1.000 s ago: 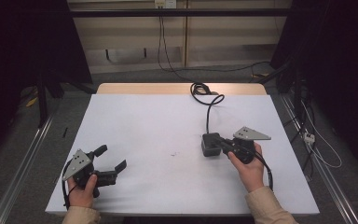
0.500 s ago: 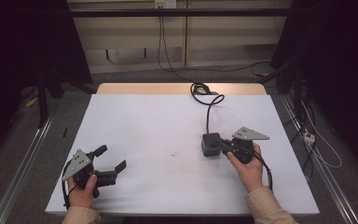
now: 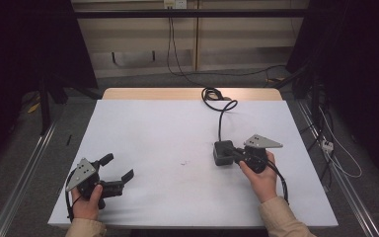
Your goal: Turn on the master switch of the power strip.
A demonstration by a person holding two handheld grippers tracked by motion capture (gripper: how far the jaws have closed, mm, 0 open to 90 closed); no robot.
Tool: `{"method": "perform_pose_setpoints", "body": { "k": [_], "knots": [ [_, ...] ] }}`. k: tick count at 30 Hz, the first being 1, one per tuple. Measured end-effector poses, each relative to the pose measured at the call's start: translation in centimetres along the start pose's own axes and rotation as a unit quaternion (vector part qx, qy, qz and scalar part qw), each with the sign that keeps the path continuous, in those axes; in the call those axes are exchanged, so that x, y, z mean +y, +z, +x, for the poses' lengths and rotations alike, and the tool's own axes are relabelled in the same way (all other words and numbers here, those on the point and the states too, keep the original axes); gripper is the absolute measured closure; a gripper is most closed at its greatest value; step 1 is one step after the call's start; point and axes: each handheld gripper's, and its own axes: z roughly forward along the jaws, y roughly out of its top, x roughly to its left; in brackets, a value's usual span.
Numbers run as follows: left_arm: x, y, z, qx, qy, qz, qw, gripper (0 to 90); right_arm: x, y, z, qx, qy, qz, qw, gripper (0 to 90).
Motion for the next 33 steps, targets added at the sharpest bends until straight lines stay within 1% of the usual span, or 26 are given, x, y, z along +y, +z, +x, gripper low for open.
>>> {"method": "perform_pose_setpoints", "body": {
  "k": [7,16,33],
  "knots": [
    [-0.01,0.00,0.01,0.000,0.000,0.000,1.0000,2.9,-0.03,-0.04,-0.12,-0.004,0.000,0.000,1.0000,90.0],
    [-0.06,0.01,0.02,-0.001,-0.003,0.000,1.0000,2.9,-0.15,0.12,-0.12,-0.005,-0.007,0.006,0.9999,90.0],
    [-0.01,-0.03,0.02,0.001,-0.001,0.000,1.0000,2.8,-0.33,0.22,0.03,-0.008,-0.013,0.000,0.9999,90.0]
  ]
}}
